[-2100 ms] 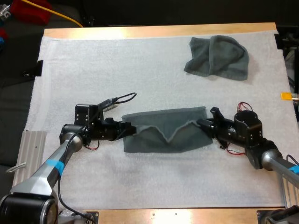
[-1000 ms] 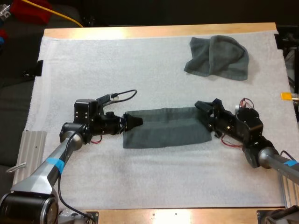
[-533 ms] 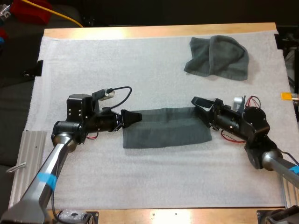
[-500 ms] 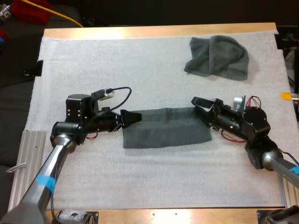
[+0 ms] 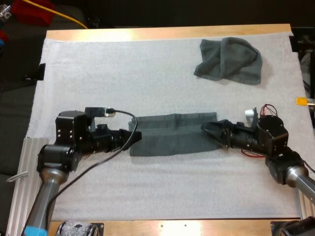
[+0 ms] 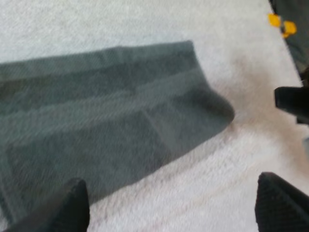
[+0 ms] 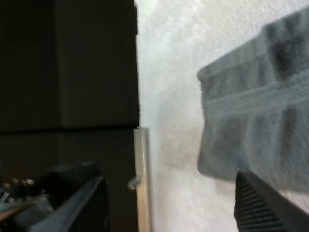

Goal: Pick towel from pile, fold and stack

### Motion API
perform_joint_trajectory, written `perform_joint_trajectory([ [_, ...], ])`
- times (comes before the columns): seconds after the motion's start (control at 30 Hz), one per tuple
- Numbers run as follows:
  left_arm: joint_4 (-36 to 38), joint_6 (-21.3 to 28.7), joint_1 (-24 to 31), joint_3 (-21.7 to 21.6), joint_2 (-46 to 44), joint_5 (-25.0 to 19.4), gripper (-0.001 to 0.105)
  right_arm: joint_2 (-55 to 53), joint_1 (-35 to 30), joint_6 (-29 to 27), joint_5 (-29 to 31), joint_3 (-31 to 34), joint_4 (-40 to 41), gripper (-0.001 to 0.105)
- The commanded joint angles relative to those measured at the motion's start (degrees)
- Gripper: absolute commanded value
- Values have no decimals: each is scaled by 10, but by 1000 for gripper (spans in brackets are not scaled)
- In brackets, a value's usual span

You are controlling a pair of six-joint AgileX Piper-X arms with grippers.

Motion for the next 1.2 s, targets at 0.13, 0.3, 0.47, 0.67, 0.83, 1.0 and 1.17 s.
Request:
perform_joint_trajectory([
  [0.13,59,16,-1,-4,-46,-10,68,-45,0,-58,-13,-3,72,55],
  [0.3,84,18,-1,-4,-72,-10,68,-76,0,-79,-14,-3,117,55],
  [0.47,111,20,-1,-4,-95,-10,68,-100,0,-108,-14,-7,187,55],
  [0.67,114,20,-1,-4,-125,-10,68,-121,0,-157,-5,-17,260,55],
  [0.83,114,20,-1,-4,-135,-6,68,-126,0,-198,64,-54,325,55],
  [1.0,114,20,-1,-4,-135,-6,68,-126,0,-257,173,-101,407,55],
  [1.17,114,20,-1,-4,-135,-6,68,-124,0,-318,230,-129,473,55],
])
